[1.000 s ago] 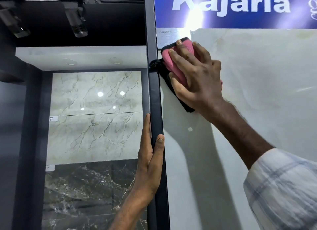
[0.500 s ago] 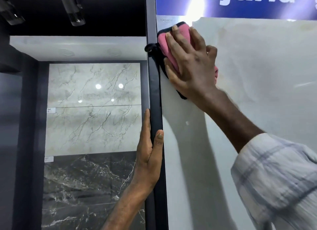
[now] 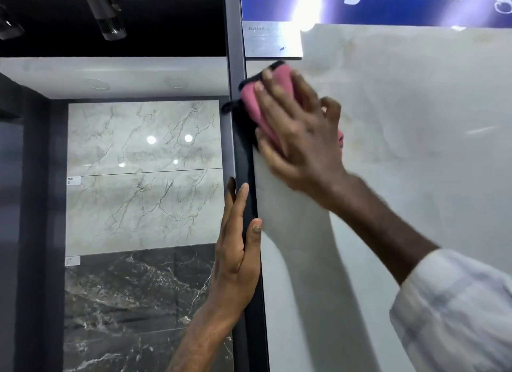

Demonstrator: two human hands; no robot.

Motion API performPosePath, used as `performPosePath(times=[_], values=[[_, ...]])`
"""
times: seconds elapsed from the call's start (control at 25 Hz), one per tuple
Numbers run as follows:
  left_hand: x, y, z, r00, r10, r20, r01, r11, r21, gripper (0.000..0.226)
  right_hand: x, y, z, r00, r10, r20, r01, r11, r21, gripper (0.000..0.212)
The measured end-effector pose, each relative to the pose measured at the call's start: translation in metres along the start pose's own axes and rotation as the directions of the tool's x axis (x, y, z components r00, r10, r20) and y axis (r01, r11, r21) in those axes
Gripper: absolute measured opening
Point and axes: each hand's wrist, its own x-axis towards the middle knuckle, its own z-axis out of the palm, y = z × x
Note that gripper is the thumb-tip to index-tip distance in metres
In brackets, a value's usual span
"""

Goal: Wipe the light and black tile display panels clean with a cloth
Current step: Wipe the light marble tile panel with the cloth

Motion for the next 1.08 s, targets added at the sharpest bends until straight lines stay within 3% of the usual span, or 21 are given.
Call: performPosePath(times=[0.12, 0.32, 0.44, 0.56, 0.64, 0.8, 1.0, 1.08], values=[[0.000, 0.000, 0.000, 1.000, -0.006, 0.003, 0.006, 1.000, 0.014, 0.053, -0.029, -0.002, -0.002, 0.994, -0.111, -0.008, 0.111, 0.994, -0.022, 0.060], [-0.007, -0.005, 0.000, 0.999, 0.051, 0.002, -0.051, 0.999, 0.018, 0.055, 0.045, 0.023, -0.004, 0.999, 0.029, 0.027, -0.030, 0.999, 0.025, 0.067], [-0.020, -0.008, -0.002, 0.999, 0.022, 0.037, -0.023, 1.000, 0.015, 0.057, -0.018, -0.003, 0.001, 0.998, 0.035, -0.052, -0.034, 0.999, 0.028, 0.059], [-0.026, -0.008, -0.002, 0.998, -0.025, 0.065, 0.023, 0.999, 0.029, 0.057, -0.094, -0.018, -0.007, 0.996, -0.049, -0.070, 0.050, 0.999, 0.019, 0.051], [-0.027, -0.008, -0.002, 0.998, -0.004, 0.059, 0.001, 0.999, 0.041, 0.056, -0.071, -0.002, -0.008, 0.996, -0.071, -0.054, 0.072, 0.997, 0.028, 0.052], [-0.031, -0.008, -0.003, 0.997, -0.020, 0.077, 0.015, 0.998, 0.065, 0.059, -0.013, 0.011, -0.005, 0.998, 0.066, 0.011, -0.066, 0.998, -0.015, 0.060], [-0.037, -0.010, -0.005, 0.997, -0.026, 0.070, 0.020, 0.997, 0.079, 0.057, -0.142, -0.035, -0.016, 0.998, -0.006, -0.063, 0.009, 0.999, 0.046, 0.049], [-0.038, -0.011, -0.003, 0.999, -0.022, 0.046, 0.019, 0.997, 0.069, 0.054, -0.132, -0.022, -0.016, 0.995, -0.071, -0.064, 0.075, 0.996, 0.057, 0.048]])
